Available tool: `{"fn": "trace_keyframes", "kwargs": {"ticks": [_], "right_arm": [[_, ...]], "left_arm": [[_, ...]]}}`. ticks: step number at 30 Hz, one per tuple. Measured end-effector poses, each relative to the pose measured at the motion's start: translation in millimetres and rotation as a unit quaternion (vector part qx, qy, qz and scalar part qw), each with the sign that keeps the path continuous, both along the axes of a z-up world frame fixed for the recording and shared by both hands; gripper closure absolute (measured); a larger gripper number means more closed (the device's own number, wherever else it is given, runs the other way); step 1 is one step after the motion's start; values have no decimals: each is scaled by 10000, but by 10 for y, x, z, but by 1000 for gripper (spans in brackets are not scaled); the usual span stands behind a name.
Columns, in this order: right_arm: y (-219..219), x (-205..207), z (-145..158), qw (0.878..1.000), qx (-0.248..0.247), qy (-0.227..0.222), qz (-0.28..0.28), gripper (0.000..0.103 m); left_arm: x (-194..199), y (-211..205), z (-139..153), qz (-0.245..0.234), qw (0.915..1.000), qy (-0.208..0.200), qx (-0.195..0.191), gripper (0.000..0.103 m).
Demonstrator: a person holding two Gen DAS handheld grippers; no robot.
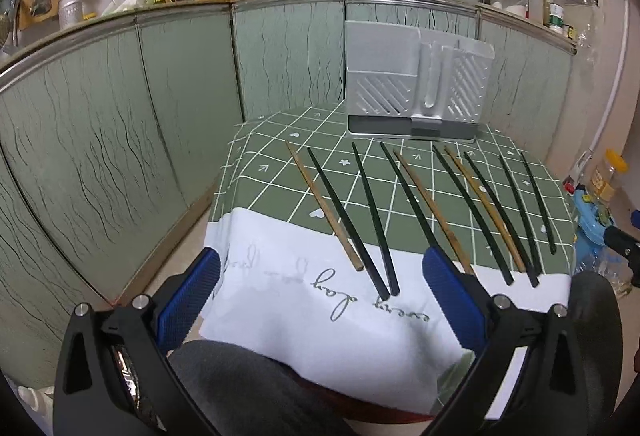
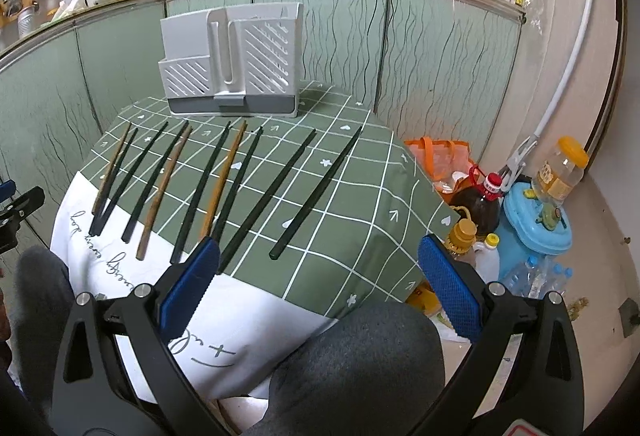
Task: Organize utensils
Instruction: 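Close the left tool on a wooden chopstick while the right tool grasps a black chopstick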
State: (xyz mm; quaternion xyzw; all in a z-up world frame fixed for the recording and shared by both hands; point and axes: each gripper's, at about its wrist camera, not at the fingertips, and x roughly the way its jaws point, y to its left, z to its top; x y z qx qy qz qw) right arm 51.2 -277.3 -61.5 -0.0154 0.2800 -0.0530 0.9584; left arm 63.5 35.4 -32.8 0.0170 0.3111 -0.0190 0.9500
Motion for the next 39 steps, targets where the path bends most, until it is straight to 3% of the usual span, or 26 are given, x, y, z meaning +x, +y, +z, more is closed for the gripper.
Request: {"fn": "trace_keyframes", "kwargs": {"ticks": [8, 21, 32, 35, 39], "right_arm": [[-42, 132, -111, 9999, 71, 115, -3, 8], [-149, 190, -157, 9996, 219, 160, -55, 8], [-181, 342, -189, 9993, 255, 186, -193, 8], [-177, 381, -188, 9993, 238, 181, -229, 8], [-185, 452, -166, 9992, 291, 134, -222, 8]], "left_arm": [[337, 14, -189, 46, 9993, 345, -131, 13], [757, -101, -491, 282, 9936, 1022, 387, 18], [883, -79, -558, 514, 9911, 1215, 206, 18], [896, -107, -537, 482, 9909, 1245, 173, 24], [900, -156, -509, 434, 9913, 1235, 133, 25]]}}
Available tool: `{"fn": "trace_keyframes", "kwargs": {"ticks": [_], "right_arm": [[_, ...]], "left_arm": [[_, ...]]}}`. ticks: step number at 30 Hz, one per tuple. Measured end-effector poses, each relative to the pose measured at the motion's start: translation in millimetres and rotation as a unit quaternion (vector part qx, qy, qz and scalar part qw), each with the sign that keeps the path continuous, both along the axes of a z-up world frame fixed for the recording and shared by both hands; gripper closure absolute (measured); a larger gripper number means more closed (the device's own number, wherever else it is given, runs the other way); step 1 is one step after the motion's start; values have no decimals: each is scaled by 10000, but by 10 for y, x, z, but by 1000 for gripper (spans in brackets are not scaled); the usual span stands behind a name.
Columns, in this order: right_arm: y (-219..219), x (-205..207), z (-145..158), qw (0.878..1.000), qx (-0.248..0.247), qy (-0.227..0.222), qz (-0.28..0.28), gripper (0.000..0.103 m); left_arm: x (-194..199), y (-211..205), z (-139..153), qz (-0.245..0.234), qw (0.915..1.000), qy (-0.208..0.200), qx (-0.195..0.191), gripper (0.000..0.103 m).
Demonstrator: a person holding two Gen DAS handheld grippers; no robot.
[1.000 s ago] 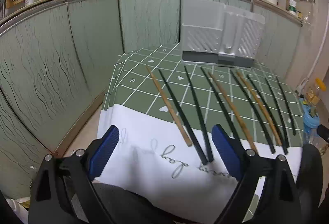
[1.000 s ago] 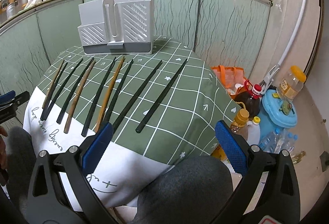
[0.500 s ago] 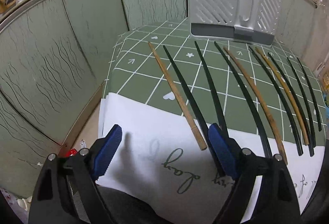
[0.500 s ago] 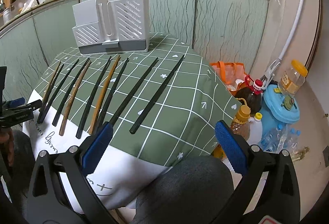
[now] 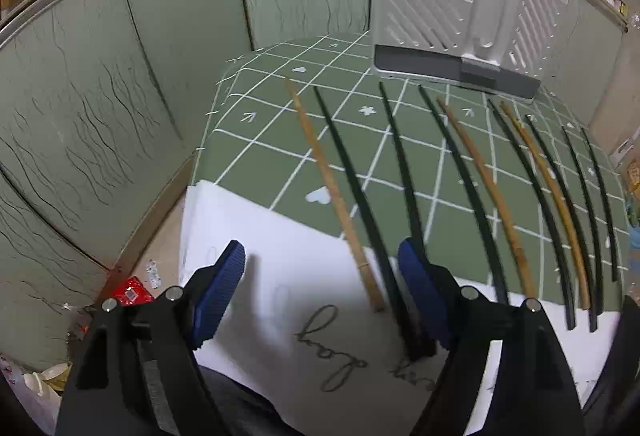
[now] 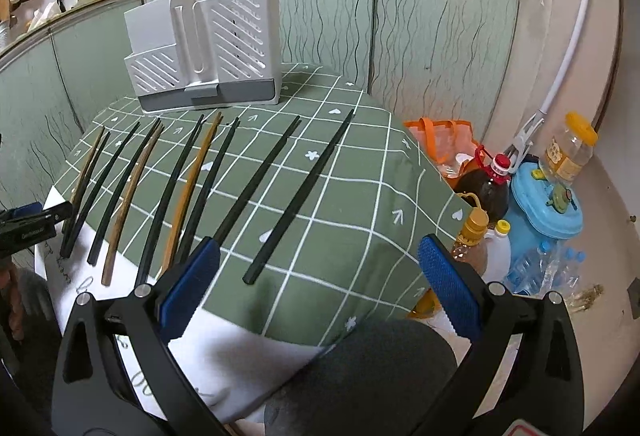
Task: Organize utensils
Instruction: 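Close the left tool on a wooden chopstick while the right tool grasps a black chopstick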
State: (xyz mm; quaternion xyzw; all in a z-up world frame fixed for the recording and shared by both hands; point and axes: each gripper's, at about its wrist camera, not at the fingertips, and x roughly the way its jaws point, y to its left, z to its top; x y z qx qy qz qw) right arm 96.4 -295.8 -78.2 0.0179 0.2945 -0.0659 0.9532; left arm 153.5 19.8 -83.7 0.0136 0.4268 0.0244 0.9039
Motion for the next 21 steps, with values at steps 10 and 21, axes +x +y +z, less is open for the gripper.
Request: {"fn": "trace_keyframes", "kwargs": {"ticks": [10, 21], "right_arm": [[30, 286, -84, 9991, 382, 179, -11, 48], [295, 446, -372, 9981, 172, 509, -315, 82]], "left_arm": [[-125, 29, 116, -95, 9990, -391, -204, 25], [-85, 175, -10, 147, 9996, -237, -95, 25]]}}
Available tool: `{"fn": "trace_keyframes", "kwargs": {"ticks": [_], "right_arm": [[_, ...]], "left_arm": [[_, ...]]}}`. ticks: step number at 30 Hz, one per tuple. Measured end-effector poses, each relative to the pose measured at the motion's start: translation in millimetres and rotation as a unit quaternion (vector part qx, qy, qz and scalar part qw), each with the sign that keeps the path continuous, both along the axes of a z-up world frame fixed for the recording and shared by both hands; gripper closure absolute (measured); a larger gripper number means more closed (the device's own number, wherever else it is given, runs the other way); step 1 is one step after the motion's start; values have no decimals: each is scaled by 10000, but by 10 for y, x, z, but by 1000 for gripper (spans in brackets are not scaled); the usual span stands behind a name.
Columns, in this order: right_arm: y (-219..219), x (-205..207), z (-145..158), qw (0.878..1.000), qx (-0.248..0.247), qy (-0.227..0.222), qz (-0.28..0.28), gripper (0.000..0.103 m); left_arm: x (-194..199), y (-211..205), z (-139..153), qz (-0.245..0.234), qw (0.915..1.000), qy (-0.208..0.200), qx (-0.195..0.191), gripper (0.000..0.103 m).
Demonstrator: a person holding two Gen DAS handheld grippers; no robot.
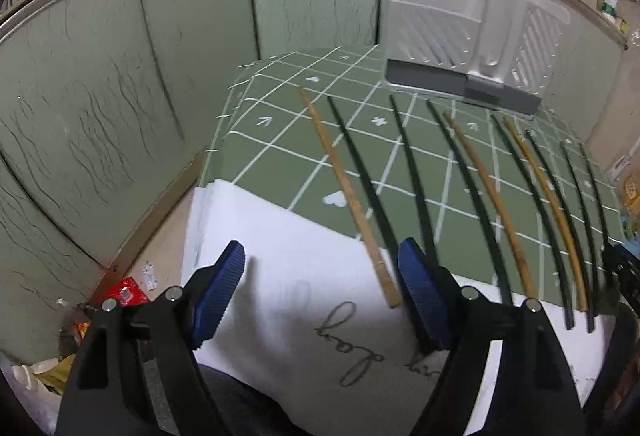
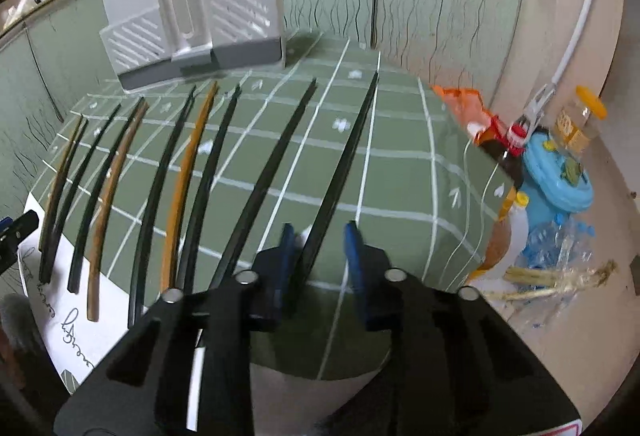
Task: Organize utensils
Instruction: 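Close the left tool on a wooden chopstick while the right tool grasps a black chopstick, then lift both held chopsticks and carry them toward the white utensil holder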
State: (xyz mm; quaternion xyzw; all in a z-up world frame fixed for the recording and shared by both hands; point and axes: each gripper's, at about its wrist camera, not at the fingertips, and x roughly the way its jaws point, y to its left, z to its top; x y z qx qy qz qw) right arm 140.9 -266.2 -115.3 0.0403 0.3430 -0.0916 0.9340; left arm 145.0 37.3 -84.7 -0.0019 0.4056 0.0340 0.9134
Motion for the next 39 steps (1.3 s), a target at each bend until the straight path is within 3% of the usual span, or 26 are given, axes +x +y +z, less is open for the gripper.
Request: {"fn": "trace_keyframes", "kwargs": {"ticks": [2, 5, 13, 16, 21, 23, 39], "right_arm": [[11, -20, -12, 10000, -36, -1, -13, 86], [5, -22, -14, 10000, -56, 15, -30, 87], [-6, -19, -9, 10000, -31, 65, -46, 87], [0, -15, -6, 9999, -89, 105, -87, 87], [-13, -31, -6, 9996, -141, 139, -222, 93], [-27, -45, -5, 9994, -157, 126, -273, 94], [-218, -130, 53, 9994, -62, -76, -334, 97]], "left_arm": [[24, 18, -17, 39, 10000, 49, 35, 26], [59, 18, -49, 42, 9998, 164, 75, 35], [117, -97, -79, -42, 9993, 342, 151, 38], [131, -155, -123, -24, 9988, 429, 244, 44], [85, -198, -141, 78, 9988, 418, 222, 86], [57, -199, -145, 134, 9989, 378, 243, 94], [4, -45, -88, 37, 9996, 169, -220, 95]]}}
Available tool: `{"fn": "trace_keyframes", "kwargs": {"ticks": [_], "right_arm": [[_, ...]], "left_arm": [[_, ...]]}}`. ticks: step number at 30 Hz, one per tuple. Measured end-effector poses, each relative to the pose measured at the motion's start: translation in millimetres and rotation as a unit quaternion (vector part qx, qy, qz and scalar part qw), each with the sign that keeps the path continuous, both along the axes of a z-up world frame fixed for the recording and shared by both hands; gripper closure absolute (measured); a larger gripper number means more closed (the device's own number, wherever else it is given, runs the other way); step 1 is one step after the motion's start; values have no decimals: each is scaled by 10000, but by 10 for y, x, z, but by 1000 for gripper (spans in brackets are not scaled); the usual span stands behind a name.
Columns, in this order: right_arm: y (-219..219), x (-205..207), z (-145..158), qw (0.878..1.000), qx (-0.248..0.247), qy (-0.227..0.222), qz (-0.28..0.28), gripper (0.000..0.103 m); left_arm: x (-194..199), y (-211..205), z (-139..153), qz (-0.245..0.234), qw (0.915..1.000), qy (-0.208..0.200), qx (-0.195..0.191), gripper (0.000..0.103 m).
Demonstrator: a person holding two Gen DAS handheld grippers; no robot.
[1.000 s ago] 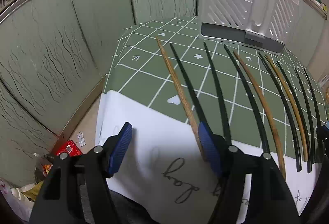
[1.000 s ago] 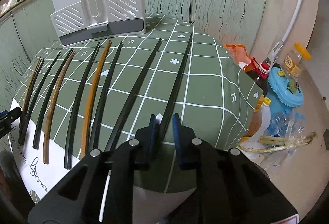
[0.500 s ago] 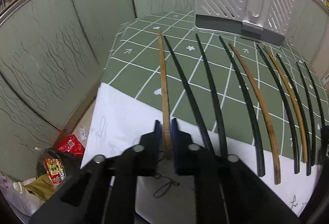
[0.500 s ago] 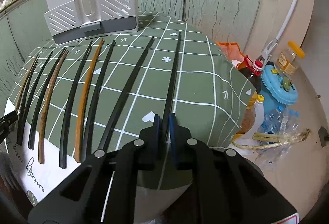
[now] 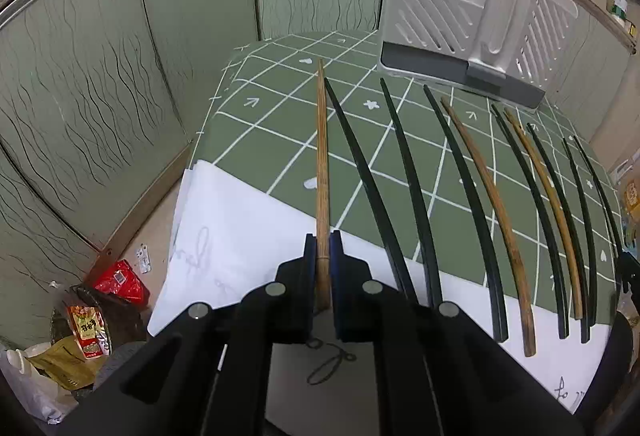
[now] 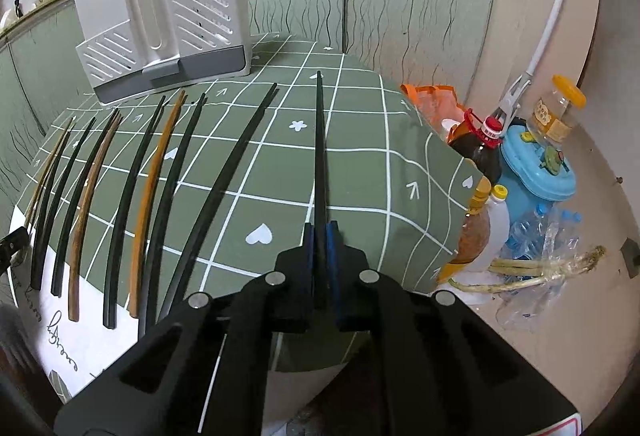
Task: Organize utensils
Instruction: 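Lift both held chopsticks and carry them toward the white utensil holder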
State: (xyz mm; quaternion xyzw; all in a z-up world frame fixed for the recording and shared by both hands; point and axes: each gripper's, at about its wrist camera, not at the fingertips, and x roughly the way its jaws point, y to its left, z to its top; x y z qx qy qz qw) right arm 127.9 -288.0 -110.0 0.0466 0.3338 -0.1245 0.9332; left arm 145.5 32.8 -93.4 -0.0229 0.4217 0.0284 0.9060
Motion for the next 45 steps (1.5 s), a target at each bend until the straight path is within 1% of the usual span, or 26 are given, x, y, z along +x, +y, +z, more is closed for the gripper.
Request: {"fn": "trace_keyframes", "kwargs": {"ticks": [7, 10, 19, 25, 41, 45], "right_arm": [[51, -67, 124, 9998, -77, -147, 126, 97], [64, -90, 191, 9996, -109, -207, 182, 97], [52, -122, 253, 9994, -48, -251, 243, 97], [44, -151, 314, 9988, -36, -387, 284, 97], [-4, -240, 648, 9944, -105, -947, 463, 97], [4, -222, 744, 9934, -161, -1020, 503, 97]], "left_arm": [[-67, 46, 151, -69, 9997, -236, -52, 95], [-81, 61, 230, -72, 9994, -338, -11, 95], [-61, 112, 271, -79, 9994, -332, -29, 95], [-100, 115, 328, -72, 9991, -414, -49, 95], [-133, 159, 725, -188, 9956, -920, -11, 95], [-125, 149, 823, -233, 9944, -1034, 1, 95]]}}
